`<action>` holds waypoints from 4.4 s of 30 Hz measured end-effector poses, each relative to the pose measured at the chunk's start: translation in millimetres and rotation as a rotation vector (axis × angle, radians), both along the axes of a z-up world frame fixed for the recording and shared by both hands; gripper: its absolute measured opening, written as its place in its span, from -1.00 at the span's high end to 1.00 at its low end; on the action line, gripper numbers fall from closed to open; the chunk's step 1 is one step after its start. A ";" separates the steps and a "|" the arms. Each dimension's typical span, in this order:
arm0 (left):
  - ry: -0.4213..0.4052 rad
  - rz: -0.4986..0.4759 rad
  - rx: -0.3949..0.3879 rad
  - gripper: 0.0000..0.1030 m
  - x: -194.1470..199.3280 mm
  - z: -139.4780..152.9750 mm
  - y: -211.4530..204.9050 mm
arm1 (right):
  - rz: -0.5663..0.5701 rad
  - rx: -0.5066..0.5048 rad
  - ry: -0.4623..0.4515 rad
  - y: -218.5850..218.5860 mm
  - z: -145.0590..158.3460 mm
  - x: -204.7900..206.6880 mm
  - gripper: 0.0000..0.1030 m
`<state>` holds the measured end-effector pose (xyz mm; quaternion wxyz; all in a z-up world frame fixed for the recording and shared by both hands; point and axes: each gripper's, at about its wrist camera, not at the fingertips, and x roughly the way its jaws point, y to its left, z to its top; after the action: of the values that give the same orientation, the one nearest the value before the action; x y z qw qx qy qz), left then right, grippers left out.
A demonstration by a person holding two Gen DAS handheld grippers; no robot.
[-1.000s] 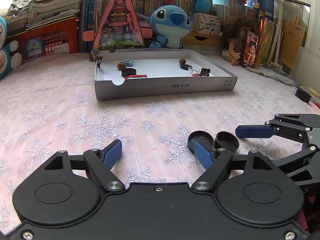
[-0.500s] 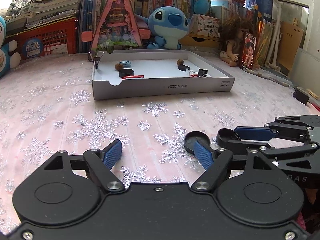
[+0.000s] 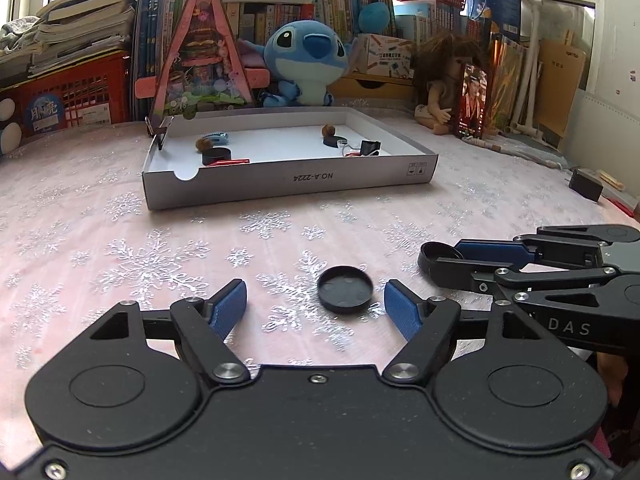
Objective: Organize rigid objects
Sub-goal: 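Grasp one black lid with the right tool while the left tool grasps the other, then carry both black lids in the tools toward the tray, then hold both black lids in the tools above the tray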
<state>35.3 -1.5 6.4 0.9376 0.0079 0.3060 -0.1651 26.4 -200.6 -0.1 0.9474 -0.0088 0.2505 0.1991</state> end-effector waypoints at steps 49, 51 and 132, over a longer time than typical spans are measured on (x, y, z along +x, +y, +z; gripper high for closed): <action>0.000 0.181 0.032 0.43 50.7 30.6 -5.0 | -0.174 0.033 -0.039 -2.5 25.2 37.3 0.29; -0.006 0.184 0.033 0.43 54.8 33.6 -5.4 | -0.179 0.033 -0.046 -2.6 28.0 41.2 0.29; 0.174 0.303 0.046 0.42 342.1 20.4 15.2 | -0.244 0.026 0.255 4.1 30.6 325.5 0.29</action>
<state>377.4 13.7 26.7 0.9213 -0.0315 0.3873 -0.0148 351.9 -196.5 30.5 0.9250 0.0593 0.3654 0.0856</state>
